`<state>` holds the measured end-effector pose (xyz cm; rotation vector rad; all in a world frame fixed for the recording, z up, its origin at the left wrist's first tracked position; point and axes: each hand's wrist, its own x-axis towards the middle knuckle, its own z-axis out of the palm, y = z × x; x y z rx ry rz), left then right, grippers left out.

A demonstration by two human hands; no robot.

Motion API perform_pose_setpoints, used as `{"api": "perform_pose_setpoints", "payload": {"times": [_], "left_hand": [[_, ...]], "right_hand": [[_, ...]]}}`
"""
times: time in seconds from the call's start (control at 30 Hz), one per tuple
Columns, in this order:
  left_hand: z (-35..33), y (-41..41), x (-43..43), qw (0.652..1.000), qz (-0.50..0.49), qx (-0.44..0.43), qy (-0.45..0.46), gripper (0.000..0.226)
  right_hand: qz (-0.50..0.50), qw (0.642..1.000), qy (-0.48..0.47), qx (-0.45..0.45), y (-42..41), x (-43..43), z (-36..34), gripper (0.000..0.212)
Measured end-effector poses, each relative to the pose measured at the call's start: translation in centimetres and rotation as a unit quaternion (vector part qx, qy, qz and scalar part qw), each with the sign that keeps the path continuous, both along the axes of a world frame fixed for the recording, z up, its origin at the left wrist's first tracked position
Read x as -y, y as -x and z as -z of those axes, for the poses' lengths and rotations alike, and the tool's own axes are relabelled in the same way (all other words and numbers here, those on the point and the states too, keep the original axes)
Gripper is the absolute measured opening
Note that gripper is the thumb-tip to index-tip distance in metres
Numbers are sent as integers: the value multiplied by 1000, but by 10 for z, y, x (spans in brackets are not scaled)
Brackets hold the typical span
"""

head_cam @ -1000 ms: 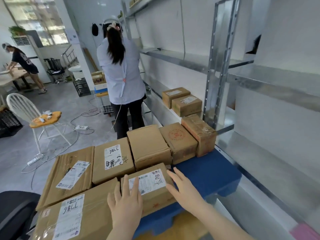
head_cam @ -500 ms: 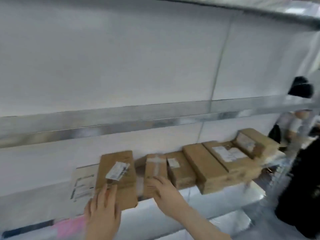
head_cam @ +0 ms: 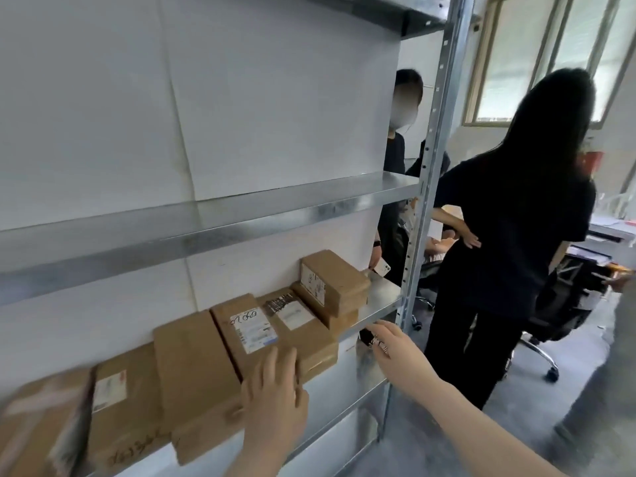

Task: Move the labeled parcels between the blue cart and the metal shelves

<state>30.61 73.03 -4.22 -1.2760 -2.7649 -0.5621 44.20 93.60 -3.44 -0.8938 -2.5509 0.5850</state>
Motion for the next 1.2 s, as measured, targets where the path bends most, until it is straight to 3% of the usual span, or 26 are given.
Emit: {"api": "perform_pose_setpoints", "payload": {"times": [0.27, 0.43, 0.57, 0.73, 1.0, 1.2], "left_hand": [[-30, 28, -166, 1000, -6, 12, -16, 53], [-32, 73, -223, 997, -49, 52, -5, 56], [-15, 94, -257, 993, -46, 106, -18, 57], [13, 97, -272, 984, -6, 160, -77, 53], [10, 83, -267, 979, -29, 138, -146, 52], [-21, 64, -217, 981, -57, 93, -161, 52]], "right_hand": [[-88, 996, 2, 6, 54, -146, -17, 46], [-126, 992, -15, -8, 114, -185, -16, 45], [-154, 987, 13, 46, 146, -207, 1, 48], [-169, 980, 104, 7, 154, -219, 19, 46], [-175, 978, 103, -52, 142, -196, 16, 46], [-190, 970, 110, -100, 128, -148, -4, 45]]}}
